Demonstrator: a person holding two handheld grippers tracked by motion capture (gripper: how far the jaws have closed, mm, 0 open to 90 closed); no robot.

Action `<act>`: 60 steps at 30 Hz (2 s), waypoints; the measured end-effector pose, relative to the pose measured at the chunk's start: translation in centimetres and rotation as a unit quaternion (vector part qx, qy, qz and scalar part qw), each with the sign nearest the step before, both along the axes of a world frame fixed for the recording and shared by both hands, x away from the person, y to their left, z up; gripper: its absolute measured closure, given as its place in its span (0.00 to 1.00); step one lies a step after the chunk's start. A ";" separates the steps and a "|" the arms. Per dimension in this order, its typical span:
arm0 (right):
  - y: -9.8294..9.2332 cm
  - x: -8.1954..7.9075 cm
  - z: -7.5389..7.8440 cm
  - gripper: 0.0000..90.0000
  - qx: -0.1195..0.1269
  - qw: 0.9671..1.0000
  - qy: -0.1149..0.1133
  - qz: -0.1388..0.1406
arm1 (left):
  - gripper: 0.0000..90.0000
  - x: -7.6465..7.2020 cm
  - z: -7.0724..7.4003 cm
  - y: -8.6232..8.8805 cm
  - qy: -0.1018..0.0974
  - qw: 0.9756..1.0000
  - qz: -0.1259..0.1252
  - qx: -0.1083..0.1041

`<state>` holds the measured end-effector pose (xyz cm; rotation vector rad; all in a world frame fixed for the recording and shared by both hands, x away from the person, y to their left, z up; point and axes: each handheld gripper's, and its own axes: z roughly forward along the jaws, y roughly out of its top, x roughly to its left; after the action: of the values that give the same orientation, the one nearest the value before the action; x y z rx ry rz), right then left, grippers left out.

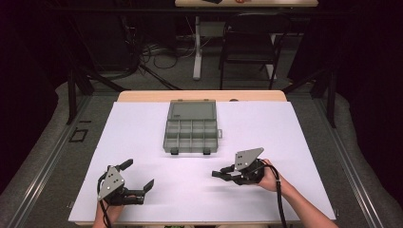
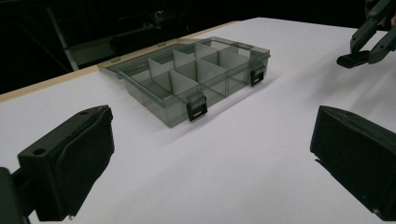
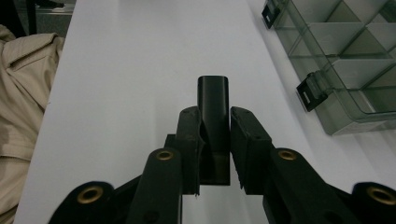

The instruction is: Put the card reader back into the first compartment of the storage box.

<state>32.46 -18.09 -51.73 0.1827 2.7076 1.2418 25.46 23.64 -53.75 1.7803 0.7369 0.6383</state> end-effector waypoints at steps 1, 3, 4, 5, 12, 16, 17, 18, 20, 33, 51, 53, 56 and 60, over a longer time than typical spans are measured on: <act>0.0 0.0 0.1 0.82 0.001 1.000 -0.001 -0.001 | 0.00 0.0 0.0 0.0 0.000 1.000 0.001 -0.001; -0.1 0.0 0.3 0.82 0.001 1.000 -0.004 -0.004 | 0.00 0.0 0.0 0.1 -0.001 1.000 0.002 0.000; -0.1 0.0 0.4 0.82 0.003 1.000 -0.004 -0.006 | 0.00 0.0 0.0 0.1 -0.001 1.000 0.002 0.000; -0.1 0.0 0.4 0.82 0.005 1.000 -0.004 -0.008 | 0.00 -0.1 0.0 0.1 -0.001 1.000 0.003 -0.001; -0.2 0.2 0.8 0.82 0.008 1.000 -0.007 -0.019 | 0.00 0.0 0.0 0.0 -0.001 1.000 0.002 0.000; -0.3 0.3 1.0 0.82 0.014 0.999 -0.007 -0.028 | 0.00 0.0 0.0 0.0 -0.001 1.000 0.003 -0.002; -0.3 0.3 1.0 0.82 0.015 0.999 -0.006 -0.030 | 0.00 0.0 0.0 0.0 -0.001 1.000 0.003 -0.001; -0.3 0.3 1.0 0.82 0.015 0.999 -0.006 -0.033 | 0.00 0.0 0.0 0.0 -0.001 1.000 0.004 -0.001; -0.3 0.4 1.1 0.82 0.016 0.999 -0.007 -0.038 | 0.00 0.0 0.0 0.0 -0.001 1.000 0.004 -0.001; -0.3 0.8 2.3 0.82 0.024 0.998 -0.012 -0.064 | 0.00 0.1 -0.1 0.0 0.001 1.000 0.007 0.000; 0.5 2.7 3.4 0.82 0.026 0.995 -0.019 -0.098 | 0.00 0.0 0.0 0.0 -0.001 1.000 0.006 -0.002; 0.5 2.9 3.5 0.82 0.026 0.994 -0.019 -0.103 | 0.00 0.1 0.0 0.1 -0.002 1.000 0.006 -0.002; 0.5 3.2 3.5 0.82 0.024 0.994 -0.020 -0.106 | 0.00 0.1 -0.1 0.1 0.001 1.000 0.006 -0.004; 0.6 3.7 3.5 0.82 0.021 0.993 -0.021 -0.115 | 0.00 0.1 -0.1 0.0 0.001 1.000 0.006 -0.002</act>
<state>36.12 -17.49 -48.25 0.4540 2.5403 1.2207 25.58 23.66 -53.83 1.7733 0.7501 0.6430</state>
